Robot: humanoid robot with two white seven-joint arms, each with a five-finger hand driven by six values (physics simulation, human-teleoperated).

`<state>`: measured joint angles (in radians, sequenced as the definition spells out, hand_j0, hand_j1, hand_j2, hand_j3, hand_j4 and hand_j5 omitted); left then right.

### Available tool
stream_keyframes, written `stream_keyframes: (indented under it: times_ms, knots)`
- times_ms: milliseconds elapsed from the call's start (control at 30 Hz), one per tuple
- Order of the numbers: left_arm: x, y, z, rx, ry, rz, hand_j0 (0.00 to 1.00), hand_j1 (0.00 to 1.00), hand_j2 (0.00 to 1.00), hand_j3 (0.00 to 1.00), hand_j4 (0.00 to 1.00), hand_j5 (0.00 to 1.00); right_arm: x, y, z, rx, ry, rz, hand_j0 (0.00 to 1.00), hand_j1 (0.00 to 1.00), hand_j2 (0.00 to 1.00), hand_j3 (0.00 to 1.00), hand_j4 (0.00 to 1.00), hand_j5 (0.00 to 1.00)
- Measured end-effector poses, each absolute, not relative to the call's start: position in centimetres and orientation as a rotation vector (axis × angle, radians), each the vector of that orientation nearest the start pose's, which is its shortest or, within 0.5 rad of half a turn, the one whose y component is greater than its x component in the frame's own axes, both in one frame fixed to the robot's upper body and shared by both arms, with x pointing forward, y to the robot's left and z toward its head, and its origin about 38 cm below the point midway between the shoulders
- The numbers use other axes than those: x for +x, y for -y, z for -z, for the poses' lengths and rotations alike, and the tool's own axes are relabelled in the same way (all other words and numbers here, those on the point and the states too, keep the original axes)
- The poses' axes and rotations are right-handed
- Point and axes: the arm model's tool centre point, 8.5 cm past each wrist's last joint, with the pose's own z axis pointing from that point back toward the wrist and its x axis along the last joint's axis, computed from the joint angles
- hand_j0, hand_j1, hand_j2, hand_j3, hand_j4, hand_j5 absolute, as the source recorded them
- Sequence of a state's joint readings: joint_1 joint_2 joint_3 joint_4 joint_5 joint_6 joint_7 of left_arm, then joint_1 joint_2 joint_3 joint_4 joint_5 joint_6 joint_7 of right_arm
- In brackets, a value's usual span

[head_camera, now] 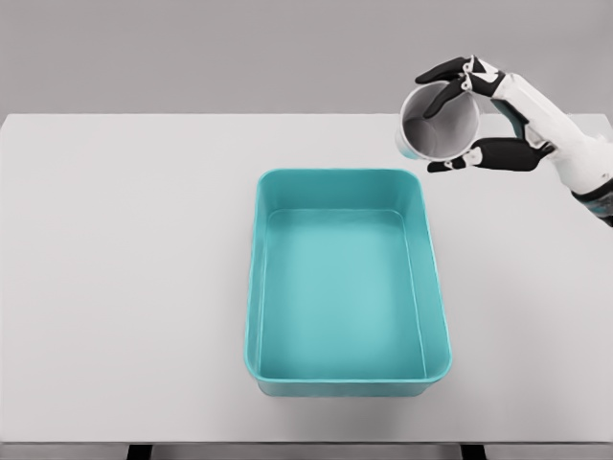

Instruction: Put the paper cup into the basket with your right arm

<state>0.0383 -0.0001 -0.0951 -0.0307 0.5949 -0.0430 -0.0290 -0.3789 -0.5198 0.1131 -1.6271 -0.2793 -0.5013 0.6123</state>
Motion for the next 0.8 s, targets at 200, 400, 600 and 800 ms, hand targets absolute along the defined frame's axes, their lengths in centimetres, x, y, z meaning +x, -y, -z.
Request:
stream_keyframes:
  times_ms: [200,400,600,800]
  knots:
    - [-1.0,-27.0,26.2,0.067,0.063,-0.497,1.00,1.00,1.00,1.00,1.00,1.00,39.1,25.5,-27.6,0.227,2.214,-1.255,0.49,0.49,0.49,0.49,0.49,0.49]
    - [-1.0,-27.0,26.2,0.067,0.063,-0.497,1.00,1.00,1.00,1.00,1.00,1.00,38.4,24.3,-27.1,0.268,2.229,-1.298,0.62,0.62,0.62,0.62,0.62,0.62]
    - [-1.0,-27.0,26.2,0.067,0.063,-0.497,1.00,1.00,1.00,1.00,1.00,1.00,38.3,24.4,-26.9,0.249,2.217,-1.320,0.90,0.90,0.90,0.90,0.90,0.90]
    - [-1.0,-27.0,26.2,0.067,0.063,-0.497,1.00,1.00,1.00,1.00,1.00,1.00,38.4,24.1,-27.3,0.238,2.229,-1.344,0.90,0.90,0.90,0.90,0.90,0.90]
